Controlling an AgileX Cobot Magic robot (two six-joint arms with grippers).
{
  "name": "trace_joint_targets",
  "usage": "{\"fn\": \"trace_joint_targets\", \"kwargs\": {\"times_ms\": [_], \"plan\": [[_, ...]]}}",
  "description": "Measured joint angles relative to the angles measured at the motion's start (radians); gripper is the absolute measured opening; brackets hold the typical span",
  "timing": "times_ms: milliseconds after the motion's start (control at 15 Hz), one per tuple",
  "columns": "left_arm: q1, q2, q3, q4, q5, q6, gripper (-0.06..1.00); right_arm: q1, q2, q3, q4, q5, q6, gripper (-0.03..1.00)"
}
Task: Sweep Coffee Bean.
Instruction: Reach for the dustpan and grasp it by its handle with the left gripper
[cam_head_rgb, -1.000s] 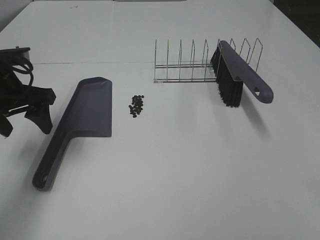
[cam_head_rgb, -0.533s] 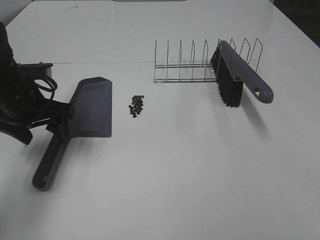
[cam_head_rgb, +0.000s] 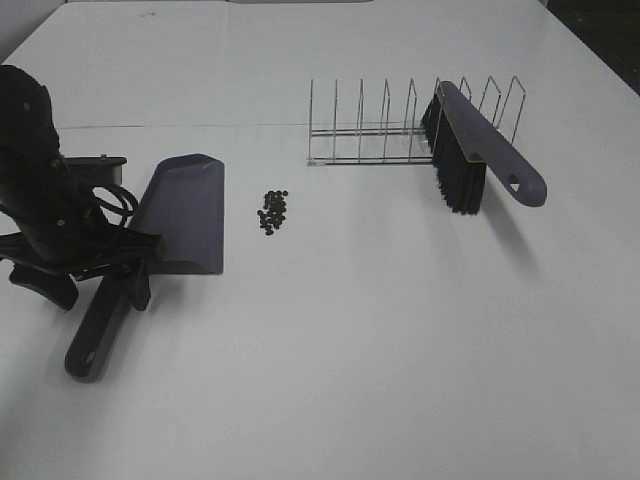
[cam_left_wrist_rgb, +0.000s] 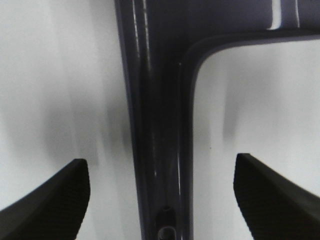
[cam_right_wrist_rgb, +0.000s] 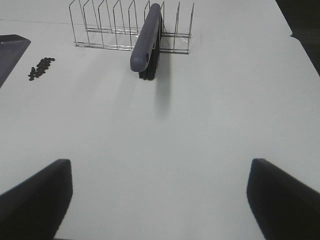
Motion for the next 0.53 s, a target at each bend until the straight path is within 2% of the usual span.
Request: {"fn": "trace_joint_targets", "kwargs": {"times_ms": [267, 533], "plan": [[-0.001, 0.040, -0.002, 0.007, -0.027, -0.001, 0.73, 0.000, 0.000, 0.000, 0.000, 0.000, 0.000, 0.84], [-0.001, 0.041, -0.002, 0.009, -0.033, -0.001, 0.57, 0.000, 0.000, 0.000, -0.001, 0.000, 0.000, 0.84]]}}
